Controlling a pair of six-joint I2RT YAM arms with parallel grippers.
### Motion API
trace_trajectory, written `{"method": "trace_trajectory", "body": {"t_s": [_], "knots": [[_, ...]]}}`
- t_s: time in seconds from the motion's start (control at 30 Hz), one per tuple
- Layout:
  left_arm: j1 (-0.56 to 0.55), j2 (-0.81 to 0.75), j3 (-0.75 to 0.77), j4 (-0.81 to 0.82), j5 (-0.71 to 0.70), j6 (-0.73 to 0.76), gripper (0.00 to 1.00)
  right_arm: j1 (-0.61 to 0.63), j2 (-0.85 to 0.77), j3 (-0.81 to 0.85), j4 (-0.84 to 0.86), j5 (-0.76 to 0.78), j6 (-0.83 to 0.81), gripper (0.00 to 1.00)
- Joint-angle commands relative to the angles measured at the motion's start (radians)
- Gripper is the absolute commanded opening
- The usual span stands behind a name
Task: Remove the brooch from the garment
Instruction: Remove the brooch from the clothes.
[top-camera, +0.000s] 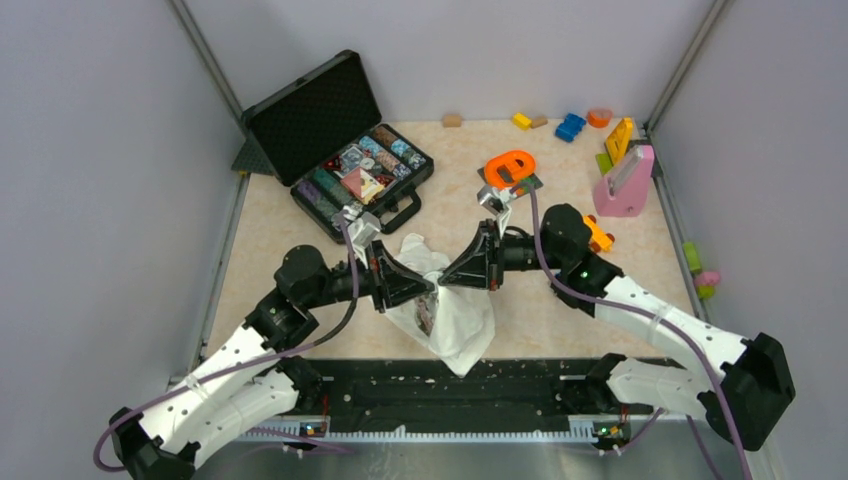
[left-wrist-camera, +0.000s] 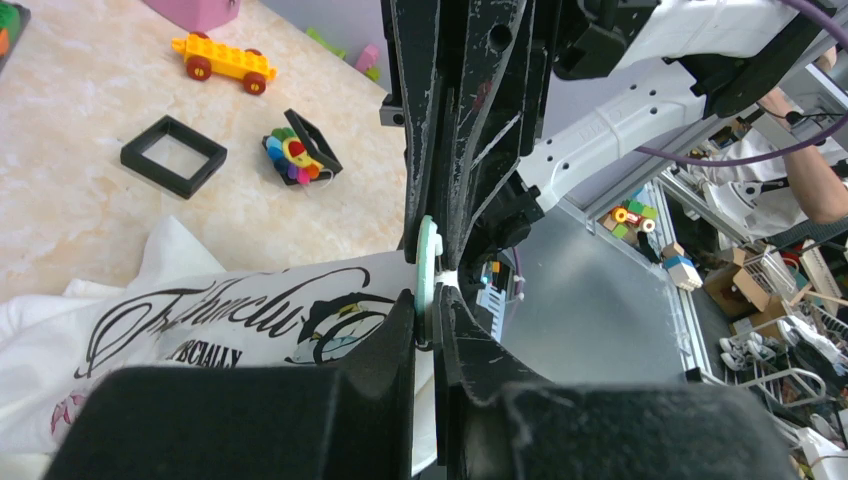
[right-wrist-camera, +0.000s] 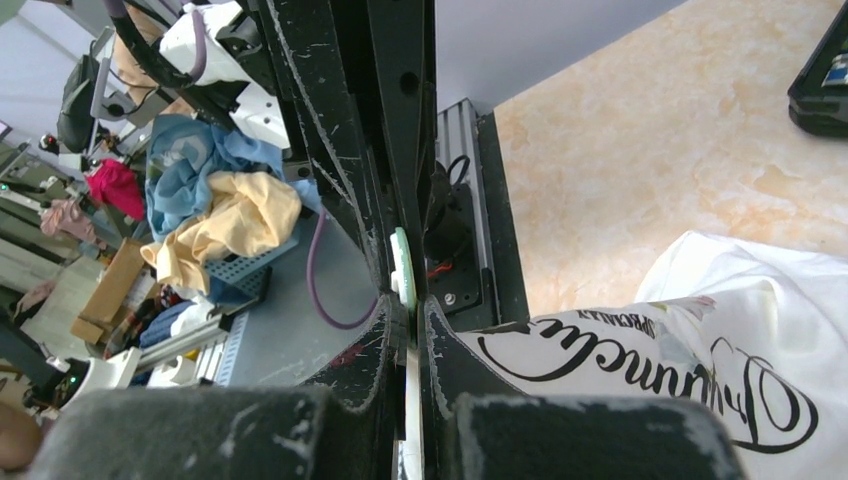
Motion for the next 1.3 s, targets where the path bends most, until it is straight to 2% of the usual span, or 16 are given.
{"method": "trace_trajectory", "body": {"t_s": [0.0, 0.17, 0.2, 0.27, 0.3, 0.33, 0.4, 0.43, 0.53, 0.7, 0.93, 1.2, 1.27], "knots": [[-0.004, 0.005, 0.05, -0.012, 0.066, 0.042, 0.14, -0.006, 0.008, 0.087, -0.063, 0.004, -0.06, 0.0], [-0.002, 0.008, 0.07, -0.062, 0.078, 0.067, 0.17, -0.005, 0.033, 0.122, -0.105, -0.022, -0.08, 0.0], [-0.002, 0.01, 0.073, -0.072, 0.078, 0.073, 0.15, -0.005, 0.037, 0.126, -0.112, -0.024, -0.083, 0.0], [0.0, 0.01, 0.079, -0.085, 0.073, 0.078, 0.0, -0.006, 0.042, 0.132, -0.122, -0.027, -0.09, 0.0], [0.0, 0.011, 0.078, -0.084, 0.064, 0.075, 0.0, -0.005, 0.044, 0.133, -0.119, -0.029, -0.091, 0.0], [0.001, 0.014, 0.079, -0.082, 0.059, 0.074, 0.0, -0.006, 0.044, 0.129, -0.111, -0.032, -0.092, 0.04], [0.001, 0.015, 0.077, -0.078, 0.04, 0.075, 0.0, -0.005, 0.037, 0.103, -0.051, -0.042, -0.06, 0.27], [0.001, 0.012, 0.072, -0.075, 0.033, 0.077, 0.0, -0.006, 0.032, 0.086, -0.01, -0.047, -0.041, 0.32], [0.003, -0.008, 0.051, -0.03, 0.02, 0.072, 0.0, -0.006, 0.007, 0.041, 0.075, -0.04, -0.003, 0.36], [0.004, -0.038, 0.022, 0.037, 0.025, 0.047, 0.0, -0.004, 0.012, -0.01, 0.185, -0.062, 0.049, 0.37], [0.004, -0.04, 0.007, 0.086, 0.037, 0.026, 0.0, 0.022, -0.007, -0.012, 0.145, -0.015, -0.017, 0.37], [0.004, -0.032, 0.006, 0.093, 0.042, 0.027, 0.0, 0.048, 0.013, 0.011, 0.14, -0.008, -0.026, 0.32], [0.004, -0.035, 0.005, 0.091, 0.04, 0.029, 0.0, 0.051, 0.013, 0.014, 0.126, 0.0, -0.033, 0.25]]}}
